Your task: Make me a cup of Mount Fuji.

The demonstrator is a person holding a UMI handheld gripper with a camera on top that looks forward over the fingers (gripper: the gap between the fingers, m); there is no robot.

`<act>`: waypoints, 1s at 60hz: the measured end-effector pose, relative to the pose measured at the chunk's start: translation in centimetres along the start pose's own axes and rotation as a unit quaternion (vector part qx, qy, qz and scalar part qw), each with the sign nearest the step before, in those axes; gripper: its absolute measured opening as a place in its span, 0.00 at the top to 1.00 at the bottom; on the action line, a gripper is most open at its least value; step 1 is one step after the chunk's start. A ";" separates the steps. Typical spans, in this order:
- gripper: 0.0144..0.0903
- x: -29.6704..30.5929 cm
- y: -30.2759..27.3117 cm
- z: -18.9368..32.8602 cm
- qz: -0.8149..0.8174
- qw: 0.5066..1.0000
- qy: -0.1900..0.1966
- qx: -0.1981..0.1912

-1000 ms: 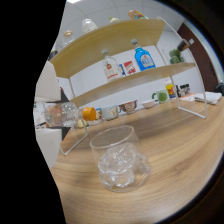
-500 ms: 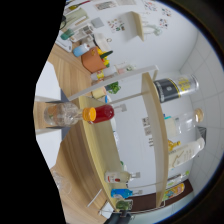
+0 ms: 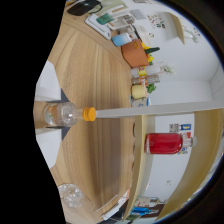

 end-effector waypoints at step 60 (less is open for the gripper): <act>0.05 1.1 -3.1 -9.1 -0.047 0.996 -0.072 0.036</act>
